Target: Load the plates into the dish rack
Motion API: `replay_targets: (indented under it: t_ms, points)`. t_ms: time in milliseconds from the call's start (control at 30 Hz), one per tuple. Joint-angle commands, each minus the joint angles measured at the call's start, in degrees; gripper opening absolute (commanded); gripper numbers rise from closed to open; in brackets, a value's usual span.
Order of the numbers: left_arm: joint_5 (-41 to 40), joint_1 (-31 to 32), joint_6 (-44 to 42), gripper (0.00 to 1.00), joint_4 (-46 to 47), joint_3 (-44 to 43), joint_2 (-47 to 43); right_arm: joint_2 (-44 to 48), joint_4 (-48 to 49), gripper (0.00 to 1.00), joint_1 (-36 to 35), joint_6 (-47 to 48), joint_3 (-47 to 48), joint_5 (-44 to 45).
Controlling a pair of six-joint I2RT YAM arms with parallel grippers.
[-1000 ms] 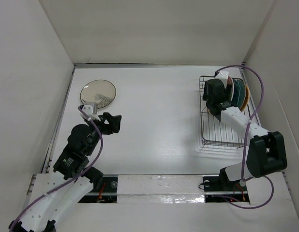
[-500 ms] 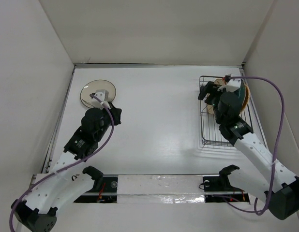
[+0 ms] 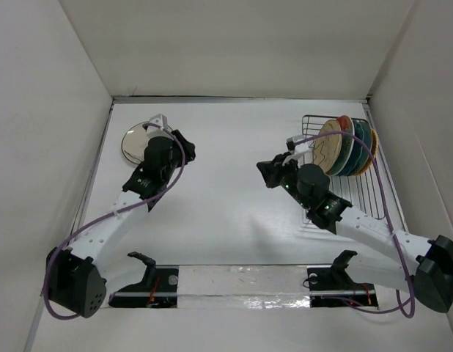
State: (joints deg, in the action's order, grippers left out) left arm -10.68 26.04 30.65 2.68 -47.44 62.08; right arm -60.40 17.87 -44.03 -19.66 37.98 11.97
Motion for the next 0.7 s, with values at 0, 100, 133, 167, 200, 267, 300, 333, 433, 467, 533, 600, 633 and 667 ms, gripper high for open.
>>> replay_targets:
  t_ms: [0, 100, 133, 167, 200, 267, 300, 333, 433, 467, 533, 600, 633, 667]
  points:
    - [-1.28, -8.08, 6.07, 0.41, 10.06, -1.08, 2.33, -2.52, 7.19, 0.07, -0.35, -1.08, -0.10, -3.17]
    - [4.60, -14.42, 10.47, 0.50, 13.93, -0.37, 6.90, -4.02, 7.44, 0.07, -0.35, -1.43, 0.26, -3.79]
    - [6.09, -18.79, 11.26, 0.51, 14.80, -0.46, 9.26, -4.20, 7.88, 0.07, -0.35, -1.61, 0.08, -3.71]
    - [9.15, -21.10, 12.05, 0.54, 15.07, -0.63, 10.50, -4.46, 8.06, 0.07, -0.35, -1.78, -0.01, -3.53]
    - [10.23, -23.12, 13.28, 0.54, 15.42, -0.81, 11.73, -5.16, 8.06, 0.07, -0.35, -1.78, 0.08, -3.53]
    - [10.41, -27.86, 13.47, 0.56, 14.38, -2.12, 15.32, -5.95, 6.40, 0.07, -0.35, -1.96, 1.13, -3.44]
    - [10.41, -29.19, 12.77, 0.56, 13.68, -2.65, 16.48, -6.22, 5.52, 0.08, -0.35, -2.05, 1.57, -3.18]
    - [10.41, -30.51, 12.42, 0.56, 12.71, -3.27, 17.53, -6.48, 4.21, 0.09, -0.35, -2.22, 1.84, -2.74]
    - [14.09, -35.96, 13.46, 0.56, 12.09, -2.23, 21.67, -5.79, 3.40, 0.10, -0.35, -3.80, 2.01, -2.65]
    - [15.76, -37.28, 13.99, 0.57, 12.44, -1.43, 22.89, -5.52, 3.40, 0.10, -0.35, -3.89, 2.01, -2.74]
    - [16.39, -40.10, 15.48, 0.57, 13.84, 1.02, 23.69, -5.08, 4.19, 0.11, -0.35, -3.98, 1.40, -2.91]
    - [16.48, -40.63, 16.01, 0.57, 14.72, 2.00, 25.27, -4.90, 4.02, 0.11, -0.35, -3.98, 1.49, -3.18]
    - [16.56, -40.63, 16.19, 0.58, 14.46, 1.39, 26.24, -4.99, 3.93, 0.11, -0.35, -4.07, 1.66, -3.35]
    - [16.83, -41.15, 16.54, 0.58, 14.46, 0.95, 28.25, -5.16, 4.02, 0.11, -0.35, -4.07, 1.66, -3.96]
